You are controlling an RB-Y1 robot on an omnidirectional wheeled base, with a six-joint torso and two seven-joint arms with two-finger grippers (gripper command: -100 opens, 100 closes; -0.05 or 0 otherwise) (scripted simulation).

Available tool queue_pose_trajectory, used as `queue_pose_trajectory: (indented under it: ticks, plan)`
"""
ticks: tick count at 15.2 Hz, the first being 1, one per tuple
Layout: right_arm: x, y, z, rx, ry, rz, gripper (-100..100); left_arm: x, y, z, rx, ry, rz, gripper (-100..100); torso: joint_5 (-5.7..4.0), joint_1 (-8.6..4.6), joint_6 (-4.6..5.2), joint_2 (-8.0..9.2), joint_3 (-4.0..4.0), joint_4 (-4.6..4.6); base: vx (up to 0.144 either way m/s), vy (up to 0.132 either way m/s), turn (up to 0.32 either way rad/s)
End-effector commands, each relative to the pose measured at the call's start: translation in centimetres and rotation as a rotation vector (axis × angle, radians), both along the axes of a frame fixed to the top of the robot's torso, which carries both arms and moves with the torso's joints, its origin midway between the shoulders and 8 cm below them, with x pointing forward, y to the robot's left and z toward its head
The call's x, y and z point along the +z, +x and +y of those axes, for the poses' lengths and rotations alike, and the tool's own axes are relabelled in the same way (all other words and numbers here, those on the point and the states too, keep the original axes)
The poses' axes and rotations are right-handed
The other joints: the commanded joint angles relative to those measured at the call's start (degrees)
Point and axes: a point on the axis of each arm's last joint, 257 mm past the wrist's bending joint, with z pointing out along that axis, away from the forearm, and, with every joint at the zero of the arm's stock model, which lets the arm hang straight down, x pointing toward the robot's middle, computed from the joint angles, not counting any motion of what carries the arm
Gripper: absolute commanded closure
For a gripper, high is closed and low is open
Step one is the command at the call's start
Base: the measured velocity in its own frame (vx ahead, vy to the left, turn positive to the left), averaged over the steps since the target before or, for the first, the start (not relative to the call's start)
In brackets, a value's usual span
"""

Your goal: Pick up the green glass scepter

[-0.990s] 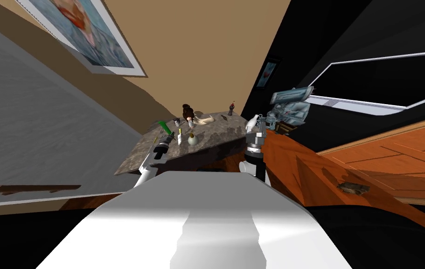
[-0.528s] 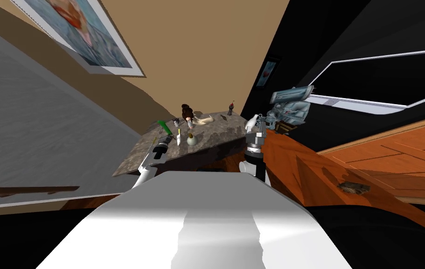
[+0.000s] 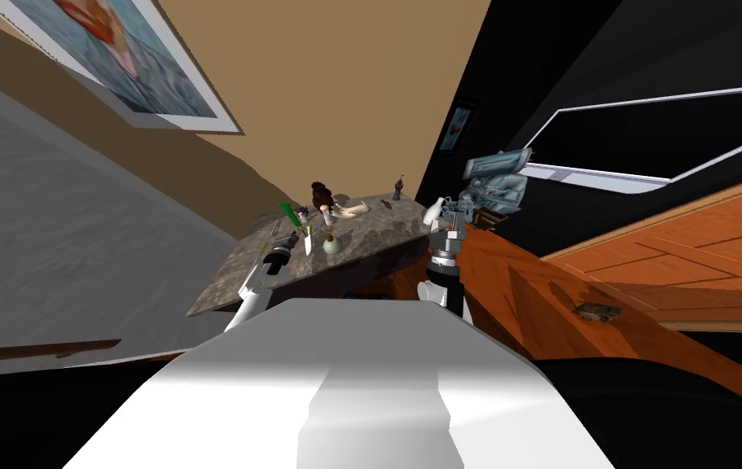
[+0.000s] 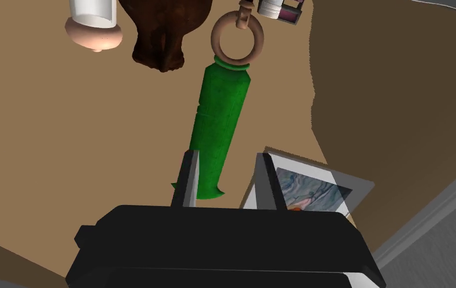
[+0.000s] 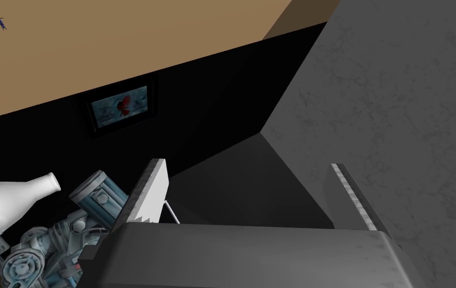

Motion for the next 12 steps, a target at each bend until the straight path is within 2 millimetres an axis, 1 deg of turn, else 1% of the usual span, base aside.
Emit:
queue_pose_trajectory:
  ticks: [1,4,5,6,8,9,10,11,12]
  plan:
    - [0.0,0.0,0.0,0.000,0.000,0.000,0,0.3,0.3,1.0,0.018,0.057,0.018,-100,0.00,0.00,0.00,0.00,0.00,0.00,-0.016,0.005,-0.116]
    - [0.0,0.0,0.0,0.000,0.000,0.000,0,0.7,0.5,2.3,0.042,0.126,0.040,-100,0.00,0.00,0.00,0.00,0.00,0.00,-0.015,0.004,-0.117]
    - [0.0,0.0,0.0,0.000,0.000,0.000,0,0.5,0.5,1.7,0.031,0.096,0.030,-100,0.00,0.00,0.00,-0.01,0.00,0.00,-0.008,0.004,-0.045]
    - [0.0,0.0,0.0,0.000,0.000,0.000,0,0.8,1.2,2.7,0.058,0.104,0.033,-100,0.00,0.00,-0.02,-0.01,-0.01,0.00,-0.011,0.020,-0.159]
    - [0.0,0.0,0.0,0.000,0.000,0.000,0,1.0,1.7,3.4,0.077,0.103,0.034,-100,0.02,0.10,0.04,0.00,0.00,0.00,-0.035,0.054,-0.210]
    - [0.0,0.0,0.0,0.000,0.000,0.000,0,0.9,1.4,2.9,0.063,0.104,0.032,-100,0.03,0.18,0.01,0.05,0.03,0.01,-0.027,0.044,-0.064]
    - [0.0,0.0,0.0,0.000,0.000,0.000,0,0.7,0.9,2.4,0.049,0.104,0.033,100,0.04,0.17,-0.03,0.05,0.03,0.01,0.002,0.001,0.156]
    - [0.0,0.0,0.0,0.000,0.000,0.000,0,0.6,0.6,2.0,0.039,0.104,0.033,100,0.03,0.08,-0.10,0.01,0.01,0.00,0.027,-0.035,0.326]
    - [0.0,0.0,0.0,0.000,0.000,0.000,0,0.7,1.0,2.5,0.052,0.104,0.034,100,0.01,-0.05,-0.12,-0.06,-0.03,-0.02,0.021,-0.033,0.146]
